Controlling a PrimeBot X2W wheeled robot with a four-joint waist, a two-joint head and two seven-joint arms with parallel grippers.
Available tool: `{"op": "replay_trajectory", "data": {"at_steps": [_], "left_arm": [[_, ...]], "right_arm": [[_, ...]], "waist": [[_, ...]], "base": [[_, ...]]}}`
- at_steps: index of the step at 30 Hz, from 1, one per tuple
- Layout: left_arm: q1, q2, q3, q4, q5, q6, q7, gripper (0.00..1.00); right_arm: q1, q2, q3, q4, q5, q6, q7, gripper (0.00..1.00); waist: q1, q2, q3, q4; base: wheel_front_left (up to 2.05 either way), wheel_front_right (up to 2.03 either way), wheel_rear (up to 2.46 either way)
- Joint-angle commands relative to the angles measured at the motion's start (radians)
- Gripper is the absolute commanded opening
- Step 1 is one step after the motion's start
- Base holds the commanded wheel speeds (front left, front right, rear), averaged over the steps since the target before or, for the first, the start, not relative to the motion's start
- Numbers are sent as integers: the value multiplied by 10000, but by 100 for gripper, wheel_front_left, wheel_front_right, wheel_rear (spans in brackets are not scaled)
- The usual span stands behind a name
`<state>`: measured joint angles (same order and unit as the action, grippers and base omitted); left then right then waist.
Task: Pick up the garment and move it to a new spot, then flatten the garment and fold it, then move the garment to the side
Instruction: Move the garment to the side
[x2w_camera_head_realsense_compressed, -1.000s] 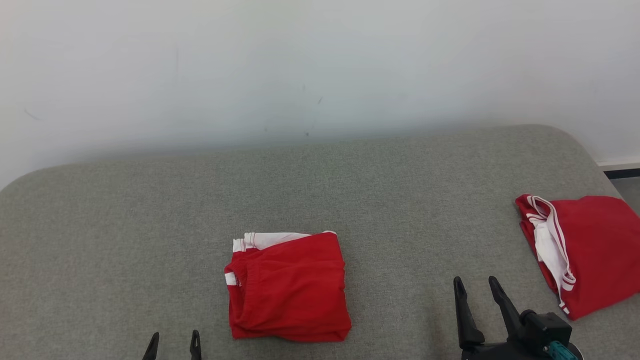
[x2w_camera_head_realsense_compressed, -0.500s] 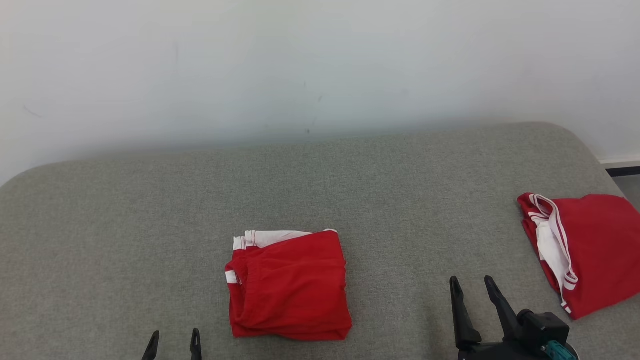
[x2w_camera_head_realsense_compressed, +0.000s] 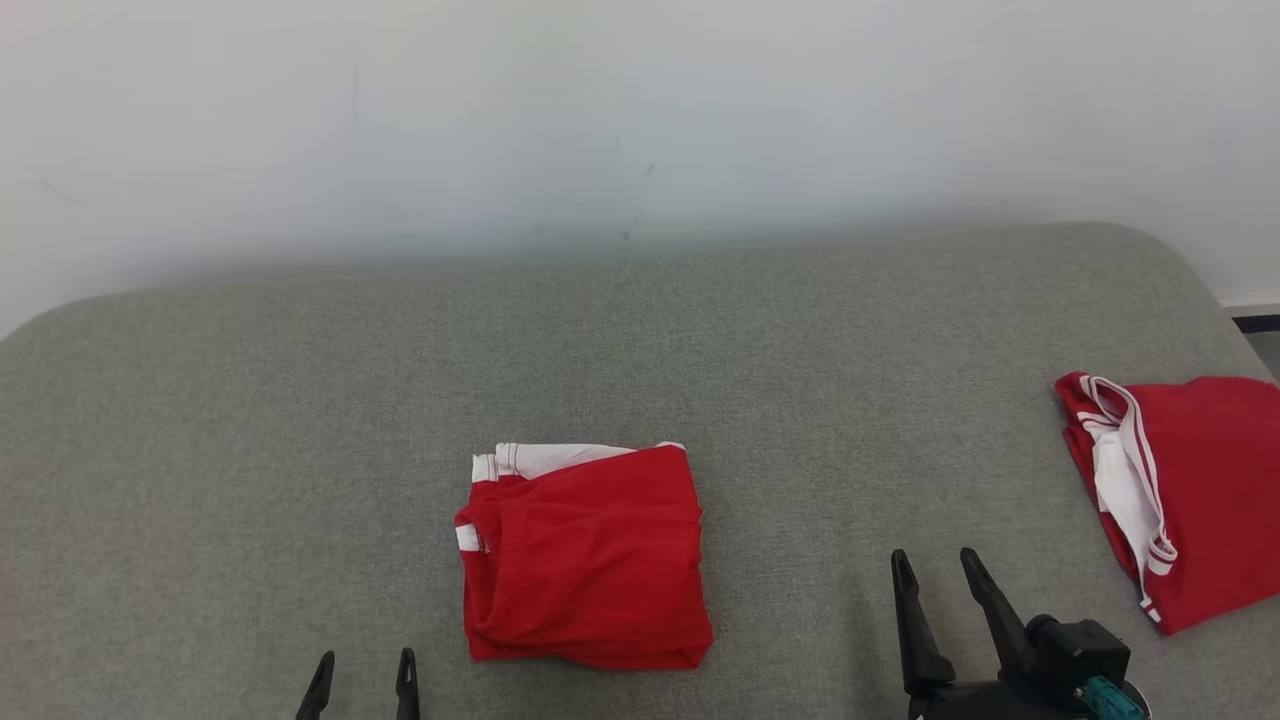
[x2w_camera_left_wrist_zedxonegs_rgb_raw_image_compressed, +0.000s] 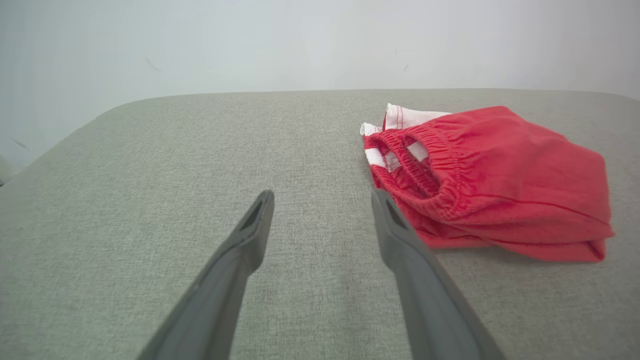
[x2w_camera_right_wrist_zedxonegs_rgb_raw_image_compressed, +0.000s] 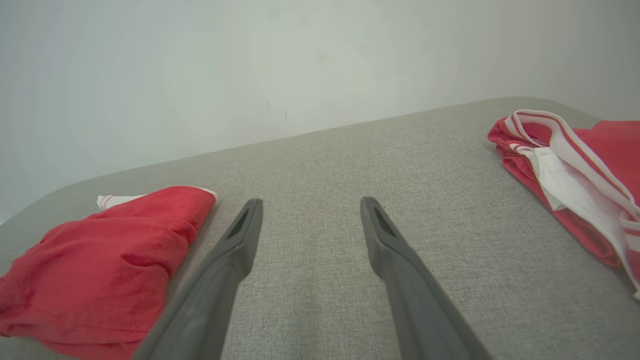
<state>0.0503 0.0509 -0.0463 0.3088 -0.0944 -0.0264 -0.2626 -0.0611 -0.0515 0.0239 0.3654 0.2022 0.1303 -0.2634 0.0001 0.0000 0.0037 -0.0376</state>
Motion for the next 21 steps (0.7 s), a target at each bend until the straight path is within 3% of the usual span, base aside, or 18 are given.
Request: {"op": "replay_trajectory", "data": {"at_steps": [1,12,21], "left_arm": [[-128,-6,-54,-39,-32,17,-29,100],[-834,-8,-687,11,-225,70,-29,100],[-1318,-8,-1089,157,-456,162,-29,100]], "right_arm": [[-88,18,68,-12,-27,-1,-5,100],[-792,18,968,47,354,-1,-5,100],[-1885,15,1921,855,1138,-1,-5,100]], "waist": [[-1,0,195,139],[-1,0,1465,911],[-1,0,2100,1844]], "base": [[0,0,0],[0,0,0],[0,0,0]]}}
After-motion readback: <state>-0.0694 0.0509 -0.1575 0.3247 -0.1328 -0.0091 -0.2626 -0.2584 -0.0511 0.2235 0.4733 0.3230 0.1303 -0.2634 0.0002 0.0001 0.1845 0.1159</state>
